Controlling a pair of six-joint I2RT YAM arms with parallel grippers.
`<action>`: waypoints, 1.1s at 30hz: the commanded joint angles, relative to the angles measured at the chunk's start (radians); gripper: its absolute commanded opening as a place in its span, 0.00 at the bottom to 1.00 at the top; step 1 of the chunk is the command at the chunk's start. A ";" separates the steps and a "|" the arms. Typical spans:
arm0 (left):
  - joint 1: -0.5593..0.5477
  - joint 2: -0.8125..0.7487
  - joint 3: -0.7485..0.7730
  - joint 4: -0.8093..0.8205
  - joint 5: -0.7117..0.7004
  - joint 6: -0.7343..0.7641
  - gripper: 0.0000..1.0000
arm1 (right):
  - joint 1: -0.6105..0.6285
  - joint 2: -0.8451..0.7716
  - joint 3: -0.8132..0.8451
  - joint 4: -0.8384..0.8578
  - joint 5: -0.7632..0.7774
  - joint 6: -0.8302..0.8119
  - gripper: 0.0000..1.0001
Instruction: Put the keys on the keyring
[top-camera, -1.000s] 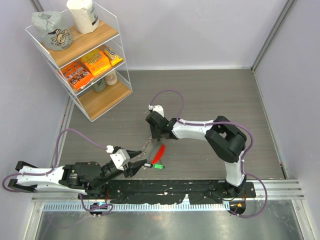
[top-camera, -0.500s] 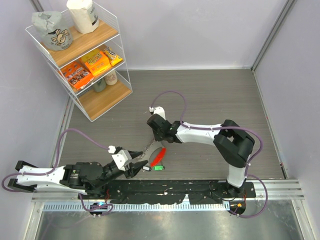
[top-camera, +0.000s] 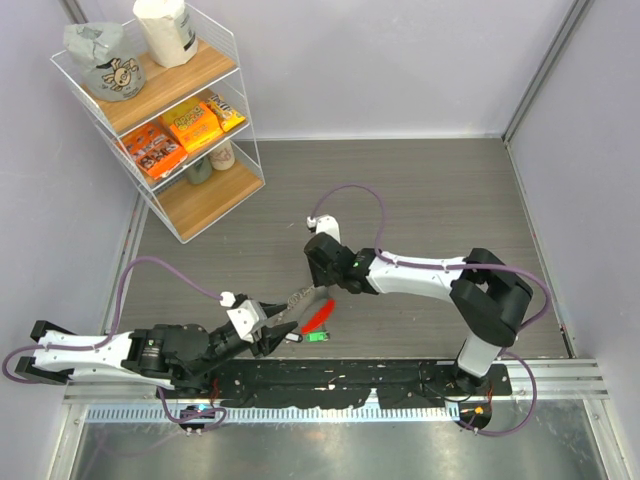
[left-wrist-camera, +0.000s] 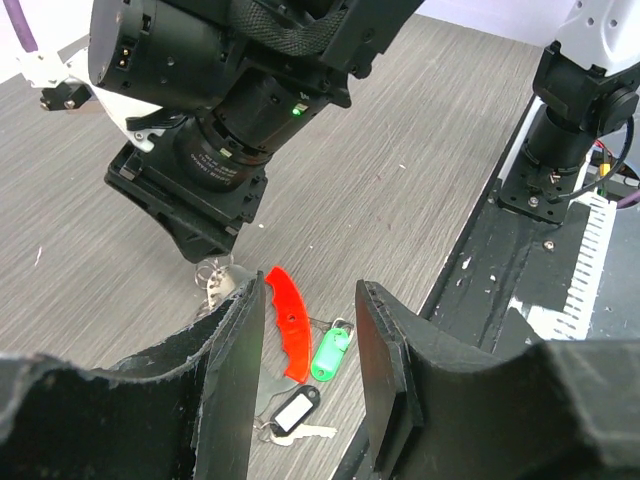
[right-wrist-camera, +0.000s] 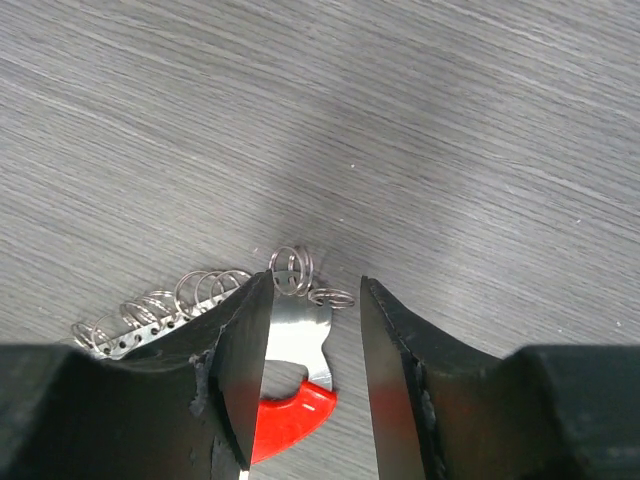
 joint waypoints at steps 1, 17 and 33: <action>0.004 -0.003 0.021 0.022 0.000 -0.018 0.47 | 0.034 -0.062 -0.009 0.011 0.075 0.038 0.46; 0.004 -0.008 0.018 0.022 0.014 -0.030 0.46 | 0.074 -0.125 -0.127 0.042 0.158 0.046 0.46; 0.004 -0.020 0.018 0.016 0.037 -0.027 0.47 | -0.062 -0.109 -0.161 0.119 -0.255 -0.357 0.58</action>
